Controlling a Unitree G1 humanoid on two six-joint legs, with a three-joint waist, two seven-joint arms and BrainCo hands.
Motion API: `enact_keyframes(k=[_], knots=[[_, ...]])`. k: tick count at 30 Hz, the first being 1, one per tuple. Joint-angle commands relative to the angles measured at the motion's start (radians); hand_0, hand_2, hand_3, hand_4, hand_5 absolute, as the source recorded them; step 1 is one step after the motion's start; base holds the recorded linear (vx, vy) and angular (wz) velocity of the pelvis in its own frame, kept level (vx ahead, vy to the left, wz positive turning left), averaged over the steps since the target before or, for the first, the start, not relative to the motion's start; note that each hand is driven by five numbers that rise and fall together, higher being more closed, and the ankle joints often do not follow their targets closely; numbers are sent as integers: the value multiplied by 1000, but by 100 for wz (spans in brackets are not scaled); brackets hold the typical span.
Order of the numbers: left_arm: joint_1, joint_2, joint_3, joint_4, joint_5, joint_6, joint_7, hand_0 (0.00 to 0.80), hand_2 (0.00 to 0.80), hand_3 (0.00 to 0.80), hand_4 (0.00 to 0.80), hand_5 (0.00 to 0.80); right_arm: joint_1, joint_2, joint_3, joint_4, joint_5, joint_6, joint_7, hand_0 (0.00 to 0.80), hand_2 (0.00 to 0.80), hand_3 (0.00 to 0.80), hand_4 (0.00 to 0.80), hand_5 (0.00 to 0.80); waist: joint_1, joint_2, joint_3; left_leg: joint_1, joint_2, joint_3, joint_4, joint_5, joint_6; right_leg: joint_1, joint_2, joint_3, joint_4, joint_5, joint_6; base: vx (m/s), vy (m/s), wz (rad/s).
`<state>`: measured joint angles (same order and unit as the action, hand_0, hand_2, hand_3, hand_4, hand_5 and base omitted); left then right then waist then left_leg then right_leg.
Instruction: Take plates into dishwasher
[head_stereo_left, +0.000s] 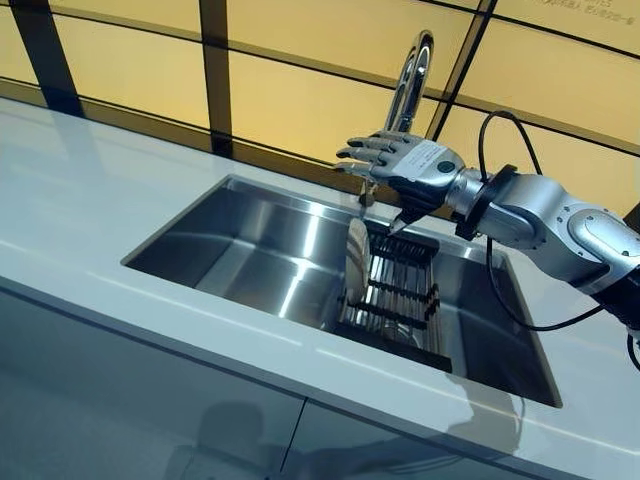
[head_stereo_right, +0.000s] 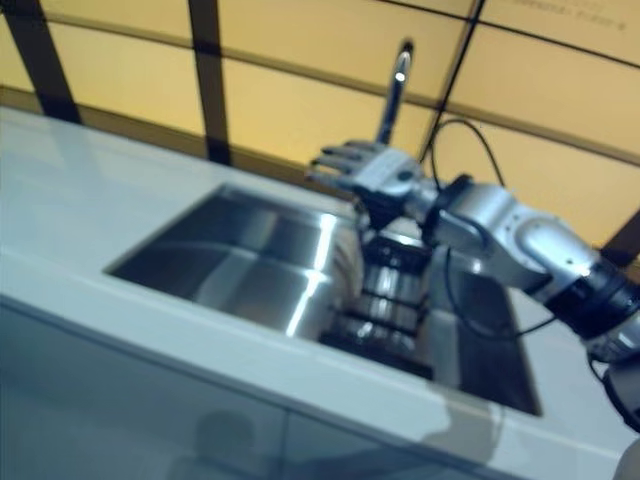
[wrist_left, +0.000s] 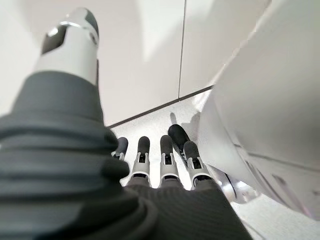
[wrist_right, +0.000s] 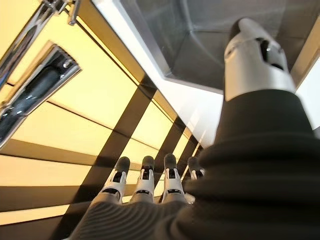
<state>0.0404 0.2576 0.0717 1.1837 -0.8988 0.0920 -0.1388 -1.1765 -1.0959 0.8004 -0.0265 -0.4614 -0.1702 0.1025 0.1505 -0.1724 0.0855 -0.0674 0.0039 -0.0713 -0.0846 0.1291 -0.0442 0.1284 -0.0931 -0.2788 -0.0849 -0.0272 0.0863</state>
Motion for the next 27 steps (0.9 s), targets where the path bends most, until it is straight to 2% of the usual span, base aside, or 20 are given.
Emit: enact_keyframes(k=[1,11,18,27], knots=[[-26,28,3,8,-25,-21,-29,0,0,0,0,0,-132,-6,69,30,-18,27,-16,0,0,0,0,0,23,-15,-12,56,38,30,-3,-86,-28,-63,-35,-8,-2,83,67,1,-6,12],[-30,25,19,11,-34,-45,-46,0,0,0,0,0,-135,-7,117,21,-102,-32,7,0,0,0,0,0,35,-25,6,44,36,17,-3,-85,-30,-67,-41,-27,-2,82,68,0,-2,5],[-30,39,35,14,-31,-52,-55,0,0,0,0,0,-136,-8,154,65,-131,-70,51,0,0,0,0,0,42,-29,13,36,34,8,-3,-84,-31,-71,-44,-40,-2,82,69,-11,0,7],[-30,47,47,20,-37,-59,-68,0,0,0,0,0,-123,-15,182,135,-196,-123,45,0,0,0,0,0,37,-38,16,31,39,13,-3,-85,-35,-77,-41,-41,-2,82,69,-13,-5,1]])
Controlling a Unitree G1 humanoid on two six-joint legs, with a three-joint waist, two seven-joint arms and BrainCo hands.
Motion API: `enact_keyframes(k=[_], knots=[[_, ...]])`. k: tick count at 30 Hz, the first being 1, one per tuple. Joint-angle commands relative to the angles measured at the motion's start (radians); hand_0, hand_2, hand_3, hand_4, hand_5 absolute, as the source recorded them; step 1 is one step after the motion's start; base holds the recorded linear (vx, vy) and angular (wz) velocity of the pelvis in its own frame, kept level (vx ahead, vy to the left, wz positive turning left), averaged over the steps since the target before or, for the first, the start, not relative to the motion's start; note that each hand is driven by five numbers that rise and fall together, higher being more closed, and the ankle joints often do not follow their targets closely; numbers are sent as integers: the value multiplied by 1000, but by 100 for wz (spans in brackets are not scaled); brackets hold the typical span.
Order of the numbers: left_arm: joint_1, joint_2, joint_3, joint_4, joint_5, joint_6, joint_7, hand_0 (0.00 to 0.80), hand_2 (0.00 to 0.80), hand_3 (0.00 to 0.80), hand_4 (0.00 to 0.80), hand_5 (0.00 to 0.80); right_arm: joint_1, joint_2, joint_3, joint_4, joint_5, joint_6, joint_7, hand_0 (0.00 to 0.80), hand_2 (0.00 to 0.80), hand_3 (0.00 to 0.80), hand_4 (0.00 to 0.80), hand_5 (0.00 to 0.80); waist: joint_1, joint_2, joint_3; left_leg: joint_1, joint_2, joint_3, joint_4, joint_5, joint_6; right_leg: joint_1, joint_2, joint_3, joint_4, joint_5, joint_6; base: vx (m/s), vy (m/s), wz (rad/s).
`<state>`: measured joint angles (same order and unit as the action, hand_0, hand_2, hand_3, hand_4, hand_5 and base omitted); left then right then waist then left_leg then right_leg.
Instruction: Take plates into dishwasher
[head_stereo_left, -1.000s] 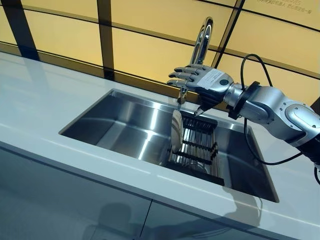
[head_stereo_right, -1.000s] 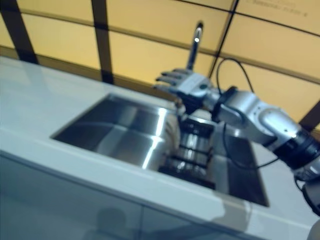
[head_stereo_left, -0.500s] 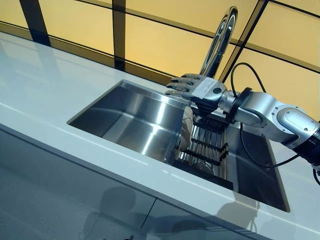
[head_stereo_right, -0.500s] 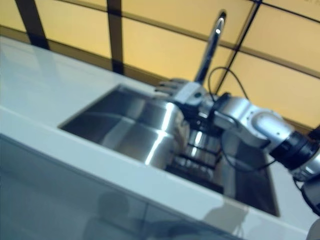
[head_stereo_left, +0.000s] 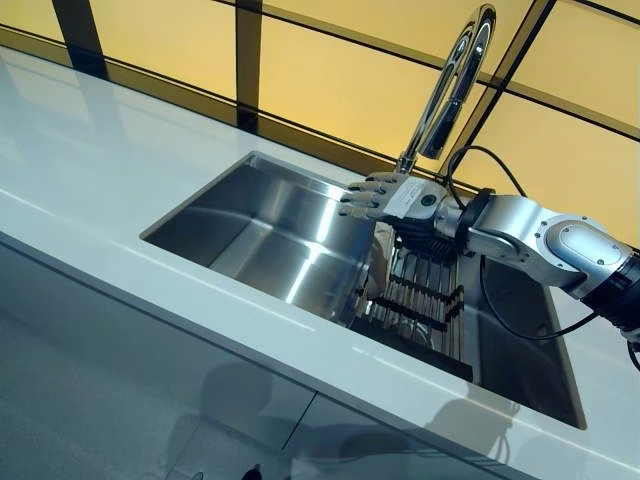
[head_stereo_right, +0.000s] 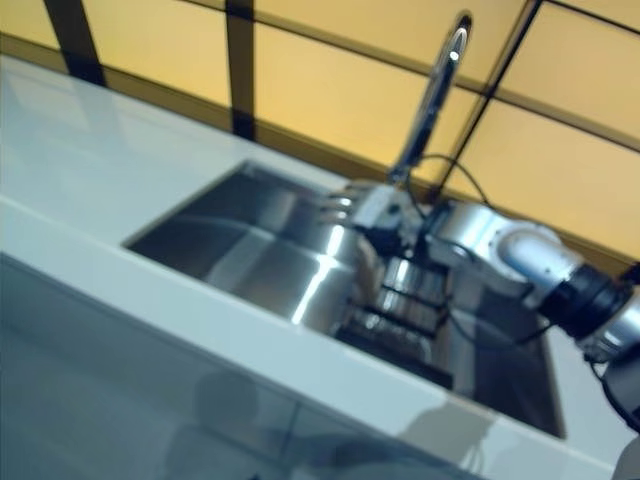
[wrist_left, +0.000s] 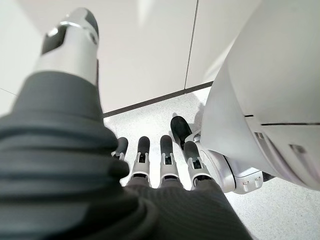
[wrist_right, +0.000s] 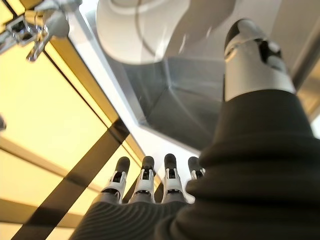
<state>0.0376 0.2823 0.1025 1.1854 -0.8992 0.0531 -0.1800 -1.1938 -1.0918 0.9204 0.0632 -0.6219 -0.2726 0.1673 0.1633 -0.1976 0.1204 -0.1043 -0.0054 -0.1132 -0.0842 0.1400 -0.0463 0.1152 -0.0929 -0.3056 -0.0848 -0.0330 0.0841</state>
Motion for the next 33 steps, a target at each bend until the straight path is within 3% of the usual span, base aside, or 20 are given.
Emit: enact_keyframes(k=[1,11,33], knots=[[-26,21,15,18,-37,-21,-30,0,0,0,0,0,-103,-20,63,50,-50,-27,-20,0,0,0,0,0,23,-13,-20,69,49,56,-3,-96,-34,-64,-41,-13,-3,89,72,0,0,0],[-21,17,13,13,-56,-30,-32,0,0,0,0,0,-102,-24,77,81,-186,-75,-25,0,0,0,0,0,21,-8,-18,69,50,64,-3,-97,-34,-65,-41,-11,-3,88,71,0,0,0],[-19,12,-10,1,-53,-21,-26,0,0,0,0,0,-132,-7,84,158,-150,-15,-50,0,0,0,0,0,29,7,-6,53,43,51,-3,-93,-35,-75,-47,-17,-3,82,68,1,1,0]])
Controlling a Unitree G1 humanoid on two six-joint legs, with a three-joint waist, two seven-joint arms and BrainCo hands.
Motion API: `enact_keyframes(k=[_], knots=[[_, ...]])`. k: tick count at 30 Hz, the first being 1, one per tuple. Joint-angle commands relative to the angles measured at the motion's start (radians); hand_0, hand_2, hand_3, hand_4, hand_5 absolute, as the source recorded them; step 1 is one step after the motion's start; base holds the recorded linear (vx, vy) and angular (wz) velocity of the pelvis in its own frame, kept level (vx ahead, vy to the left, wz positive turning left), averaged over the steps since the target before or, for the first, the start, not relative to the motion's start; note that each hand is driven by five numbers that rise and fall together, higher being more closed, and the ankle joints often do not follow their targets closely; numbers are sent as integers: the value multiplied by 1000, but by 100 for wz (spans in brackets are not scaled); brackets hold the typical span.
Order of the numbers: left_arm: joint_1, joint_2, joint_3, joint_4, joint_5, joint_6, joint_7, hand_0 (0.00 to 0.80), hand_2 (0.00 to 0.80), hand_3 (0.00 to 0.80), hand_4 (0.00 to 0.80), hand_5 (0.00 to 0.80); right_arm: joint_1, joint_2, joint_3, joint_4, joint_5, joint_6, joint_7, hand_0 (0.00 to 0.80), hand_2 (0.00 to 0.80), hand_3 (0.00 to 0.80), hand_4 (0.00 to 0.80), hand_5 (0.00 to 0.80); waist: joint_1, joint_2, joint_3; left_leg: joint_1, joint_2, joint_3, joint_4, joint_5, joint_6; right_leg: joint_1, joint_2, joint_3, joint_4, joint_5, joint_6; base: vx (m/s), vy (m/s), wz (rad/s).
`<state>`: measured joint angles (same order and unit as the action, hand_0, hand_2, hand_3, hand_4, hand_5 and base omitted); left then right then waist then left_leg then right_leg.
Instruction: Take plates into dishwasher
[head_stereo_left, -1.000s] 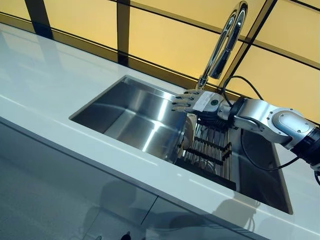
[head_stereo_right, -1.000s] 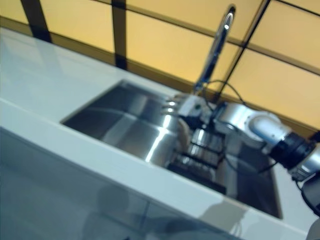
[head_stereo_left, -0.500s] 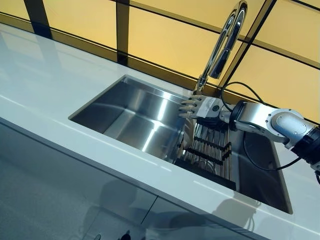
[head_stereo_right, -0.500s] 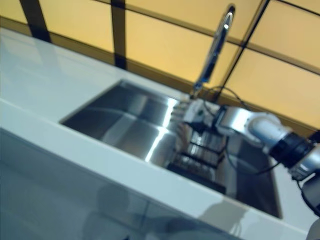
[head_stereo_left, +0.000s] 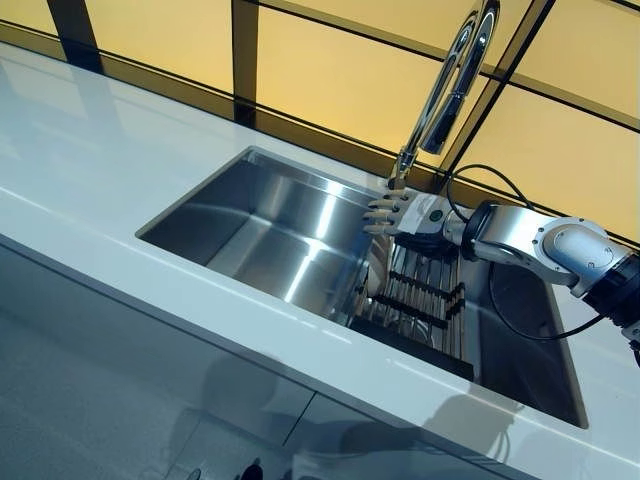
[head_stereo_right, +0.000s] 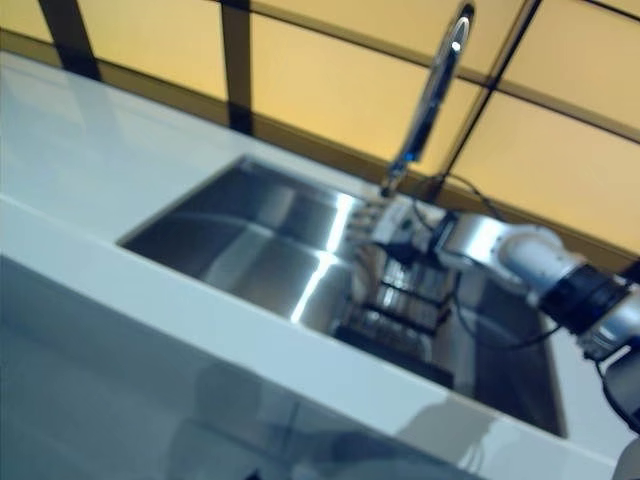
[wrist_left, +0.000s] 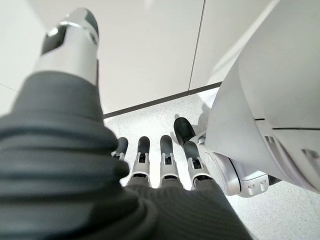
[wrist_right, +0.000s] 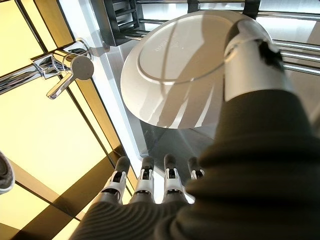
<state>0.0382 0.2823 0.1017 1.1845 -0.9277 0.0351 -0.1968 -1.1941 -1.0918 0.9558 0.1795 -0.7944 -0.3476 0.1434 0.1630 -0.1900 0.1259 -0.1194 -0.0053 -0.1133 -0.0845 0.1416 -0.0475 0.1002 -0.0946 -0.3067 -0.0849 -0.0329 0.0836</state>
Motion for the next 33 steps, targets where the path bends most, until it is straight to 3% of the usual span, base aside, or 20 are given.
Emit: enact_keyframes(k=[1,17,33], knots=[[-20,12,-10,1,-25,-2,-8,0,0,0,0,0,-136,-6,50,42,26,63,-26,0,0,0,0,0,30,0,-11,67,43,51,-3,-94,-34,-60,-45,-16,-2,82,68,0,0,0],[-22,14,-27,-6,-44,-2,-10,0,0,0,0,0,-185,16,76,14,65,100,-9,0,0,0,0,0,39,-3,7,54,41,38,-3,-94,-32,-72,-48,-19,-2,85,69,0,0,0],[-42,35,-35,-18,-71,-7,-21,0,0,0,0,0,-244,24,133,1,47,111,27,0,0,0,0,0,49,-18,74,6,42,22,-3,-82,-31,-117,-47,-21,-2,101,68,-25,-12,5]])
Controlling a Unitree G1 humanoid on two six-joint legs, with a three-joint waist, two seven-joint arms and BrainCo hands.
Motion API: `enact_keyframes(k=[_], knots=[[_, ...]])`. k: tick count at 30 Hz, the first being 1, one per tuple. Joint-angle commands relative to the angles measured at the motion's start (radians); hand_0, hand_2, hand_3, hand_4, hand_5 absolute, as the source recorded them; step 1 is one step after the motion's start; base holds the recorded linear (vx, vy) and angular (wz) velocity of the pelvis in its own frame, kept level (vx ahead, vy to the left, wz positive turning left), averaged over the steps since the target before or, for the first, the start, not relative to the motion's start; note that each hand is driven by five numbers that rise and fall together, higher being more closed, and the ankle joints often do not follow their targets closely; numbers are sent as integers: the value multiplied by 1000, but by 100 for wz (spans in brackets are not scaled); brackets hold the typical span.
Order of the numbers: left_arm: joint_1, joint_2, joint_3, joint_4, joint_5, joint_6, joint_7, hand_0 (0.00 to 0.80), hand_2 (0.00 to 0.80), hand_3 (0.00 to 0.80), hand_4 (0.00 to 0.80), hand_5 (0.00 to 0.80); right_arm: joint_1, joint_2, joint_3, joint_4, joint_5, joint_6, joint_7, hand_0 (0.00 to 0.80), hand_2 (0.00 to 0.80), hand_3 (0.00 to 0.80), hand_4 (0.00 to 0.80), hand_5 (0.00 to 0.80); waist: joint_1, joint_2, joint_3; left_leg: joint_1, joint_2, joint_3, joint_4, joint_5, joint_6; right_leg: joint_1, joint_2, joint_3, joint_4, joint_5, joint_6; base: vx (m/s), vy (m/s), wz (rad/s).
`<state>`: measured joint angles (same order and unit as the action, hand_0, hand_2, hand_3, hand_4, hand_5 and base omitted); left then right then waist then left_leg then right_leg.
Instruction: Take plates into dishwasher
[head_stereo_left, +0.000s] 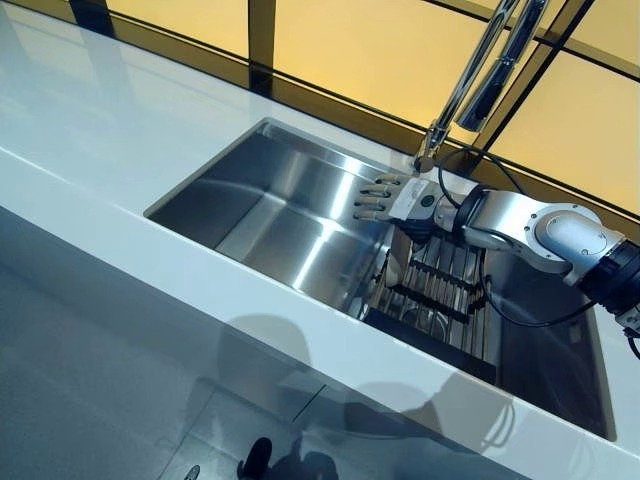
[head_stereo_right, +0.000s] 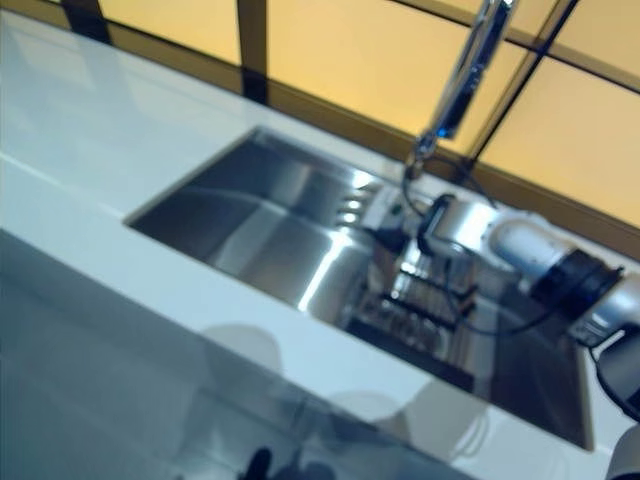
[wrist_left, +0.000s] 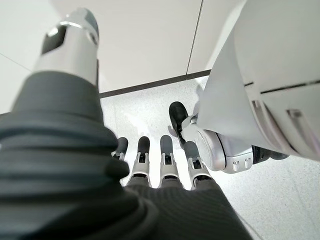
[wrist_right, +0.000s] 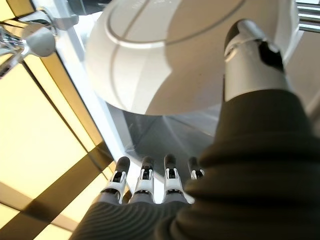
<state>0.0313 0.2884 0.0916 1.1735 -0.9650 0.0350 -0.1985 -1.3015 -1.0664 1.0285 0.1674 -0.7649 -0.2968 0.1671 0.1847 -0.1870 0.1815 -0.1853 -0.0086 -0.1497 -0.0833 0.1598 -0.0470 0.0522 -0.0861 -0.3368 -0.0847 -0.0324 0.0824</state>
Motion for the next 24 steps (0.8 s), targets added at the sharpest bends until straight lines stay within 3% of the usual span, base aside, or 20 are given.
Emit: enact_keyframes(k=[1,16,18,24], knots=[[-37,30,-27,-6,-37,-8,-17,0,0,0,0,0,-136,-2,62,12,17,60,7,0,0,0,0,0,27,-22,22,70,45,58,-4,-99,-32,-71,-55,9,-3,101,70,-34,-15,1],[-50,47,-28,-9,-58,-7,-31,0,0,0,0,0,-121,3,100,53,-91,1,101,0,0,0,0,0,20,-26,66,47,51,69,-4,-92,-33,-101,-51,14,-3,115,68,-20,2,0],[-50,51,-26,-9,-63,-7,-34,0,0,0,0,0,-122,-2,114,53,-141,-22,124,800,800,800,800,800,18,-27,75,43,52,71,-4,-90,-33,-107,-51,14,-3,118,69,-77,2,-1],[-53,60,-15,-2,-75,-7,-34,0,0,0,0,0,-125,-13,134,81,-146,-57,165,800,800,800,800,800,10,-35,77,41,55,83,-4,-87,-37,-111,-49,15,-3,122,71,-47,9,-2]])
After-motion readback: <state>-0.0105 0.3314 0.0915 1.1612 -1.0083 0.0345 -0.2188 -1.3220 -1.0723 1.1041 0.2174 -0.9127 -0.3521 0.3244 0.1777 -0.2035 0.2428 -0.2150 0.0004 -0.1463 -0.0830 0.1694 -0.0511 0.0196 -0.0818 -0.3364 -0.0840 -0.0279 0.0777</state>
